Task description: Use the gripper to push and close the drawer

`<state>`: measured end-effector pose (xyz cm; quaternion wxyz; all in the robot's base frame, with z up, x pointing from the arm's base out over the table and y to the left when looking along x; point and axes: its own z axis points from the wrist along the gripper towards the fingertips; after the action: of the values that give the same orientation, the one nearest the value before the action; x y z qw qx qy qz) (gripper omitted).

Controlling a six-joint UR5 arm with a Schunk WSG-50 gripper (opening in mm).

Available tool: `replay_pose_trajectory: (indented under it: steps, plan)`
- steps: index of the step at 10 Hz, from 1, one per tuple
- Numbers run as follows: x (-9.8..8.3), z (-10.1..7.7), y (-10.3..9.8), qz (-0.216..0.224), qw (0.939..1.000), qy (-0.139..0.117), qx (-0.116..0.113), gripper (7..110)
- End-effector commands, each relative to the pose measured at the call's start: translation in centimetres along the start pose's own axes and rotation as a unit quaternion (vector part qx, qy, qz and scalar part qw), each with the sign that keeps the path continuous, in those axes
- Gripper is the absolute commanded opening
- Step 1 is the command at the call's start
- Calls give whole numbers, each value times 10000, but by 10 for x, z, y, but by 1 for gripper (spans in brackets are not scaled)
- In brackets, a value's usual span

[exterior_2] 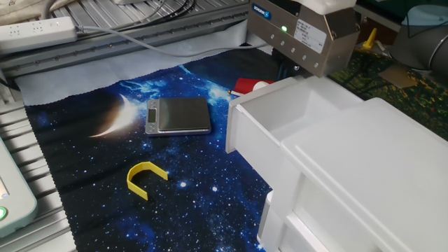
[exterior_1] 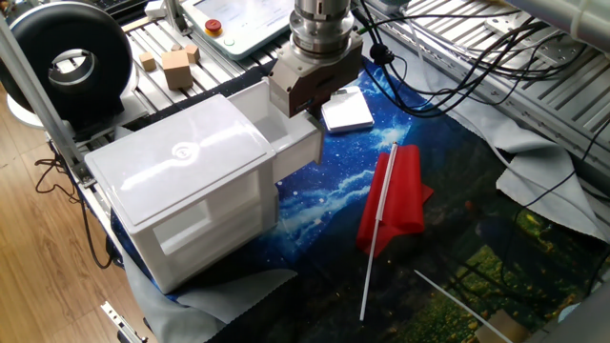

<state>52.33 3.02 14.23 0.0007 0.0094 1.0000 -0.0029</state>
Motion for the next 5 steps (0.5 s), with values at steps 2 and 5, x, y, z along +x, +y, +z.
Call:
replay_pose_trajectory:
  steps: [2,5]
  plan:
    - [-1,-6,5,-44,10000,-14,-50,7]
    - [0,-6,7,-98,9999,-29,-35,7]
